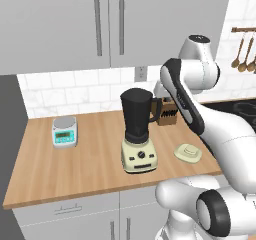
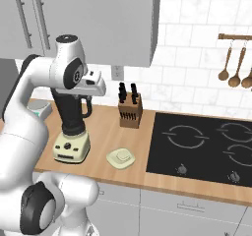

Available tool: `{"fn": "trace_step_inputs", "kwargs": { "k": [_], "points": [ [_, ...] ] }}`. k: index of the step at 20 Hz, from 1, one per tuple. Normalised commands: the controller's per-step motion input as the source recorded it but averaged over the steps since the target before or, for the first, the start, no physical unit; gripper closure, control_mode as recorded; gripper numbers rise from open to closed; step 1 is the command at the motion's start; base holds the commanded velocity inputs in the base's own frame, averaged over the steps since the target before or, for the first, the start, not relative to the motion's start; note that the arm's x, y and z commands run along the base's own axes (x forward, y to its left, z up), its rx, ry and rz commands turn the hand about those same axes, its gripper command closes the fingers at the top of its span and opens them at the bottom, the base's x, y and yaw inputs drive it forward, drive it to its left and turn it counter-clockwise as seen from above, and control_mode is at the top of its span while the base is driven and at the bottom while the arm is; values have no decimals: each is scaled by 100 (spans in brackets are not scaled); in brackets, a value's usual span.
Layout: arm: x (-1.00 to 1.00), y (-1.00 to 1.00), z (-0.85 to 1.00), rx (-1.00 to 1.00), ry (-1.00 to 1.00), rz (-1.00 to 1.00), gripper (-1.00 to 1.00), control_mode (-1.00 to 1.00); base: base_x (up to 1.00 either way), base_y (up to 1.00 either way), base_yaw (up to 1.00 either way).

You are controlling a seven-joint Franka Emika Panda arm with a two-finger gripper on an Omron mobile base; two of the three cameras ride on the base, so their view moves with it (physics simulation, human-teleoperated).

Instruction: Close the lid blender by securely placing the lid on top.

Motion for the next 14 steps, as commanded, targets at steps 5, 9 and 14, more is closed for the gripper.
{"fn": "trace_step_inputs", "kwargs": {
  "k": [5,9,14],
  "points": [
    [-27,-33,-1,8,-7,-4,-100,-100,0,0,0],
    [-38,-100,-22,20,-10,-6,-100,-100,0,0,0],
    [-5,-100,-49,0,-1,13,-100,-100,0,0,0]
  ]
}}
